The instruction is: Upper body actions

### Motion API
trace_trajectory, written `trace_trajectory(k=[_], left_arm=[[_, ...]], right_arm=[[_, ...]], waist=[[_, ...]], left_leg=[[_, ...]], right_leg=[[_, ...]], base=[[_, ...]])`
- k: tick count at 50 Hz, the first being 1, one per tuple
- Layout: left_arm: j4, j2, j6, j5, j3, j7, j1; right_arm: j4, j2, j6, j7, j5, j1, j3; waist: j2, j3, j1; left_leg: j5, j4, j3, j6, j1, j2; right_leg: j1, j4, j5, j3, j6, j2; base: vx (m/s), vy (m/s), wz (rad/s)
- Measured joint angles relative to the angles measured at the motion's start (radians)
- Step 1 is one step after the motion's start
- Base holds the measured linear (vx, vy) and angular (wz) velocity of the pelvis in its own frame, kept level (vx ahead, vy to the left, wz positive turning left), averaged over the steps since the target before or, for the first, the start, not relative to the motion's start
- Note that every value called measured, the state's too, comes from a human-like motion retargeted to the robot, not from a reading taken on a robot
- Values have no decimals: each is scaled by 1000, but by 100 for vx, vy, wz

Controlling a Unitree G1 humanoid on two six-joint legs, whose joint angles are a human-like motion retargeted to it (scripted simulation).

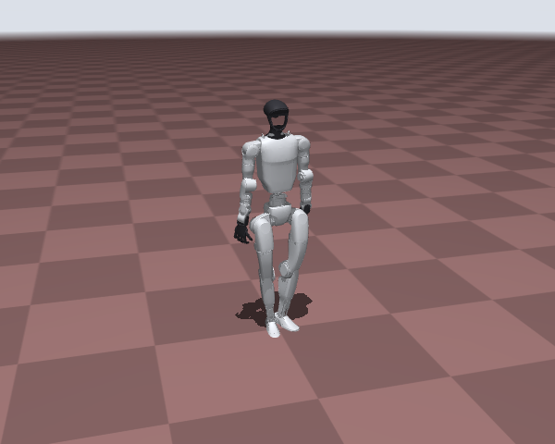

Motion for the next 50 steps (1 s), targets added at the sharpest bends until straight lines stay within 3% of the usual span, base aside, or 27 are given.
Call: trace_trajectory(k=[11,50], left_arm=[[-7,1,2,53,-28,10,-6],[-2,1,9,47,-28,7,-6]], right_arm=[[-21,8,7,-26,-102,-1,43],[-9,5,2,-7,-93,-1,33]], waist=[[1,-4,-11],[-1,-18,1]], left_leg=[[6,7,-13,0,-8,-1],[5,3,6,5,-4,0]], right_leg=[[-1,-1,3,-14,-2,-1],[-1,1,4,5,-7,8]], base=[[0,0,0],[0,0,0]])
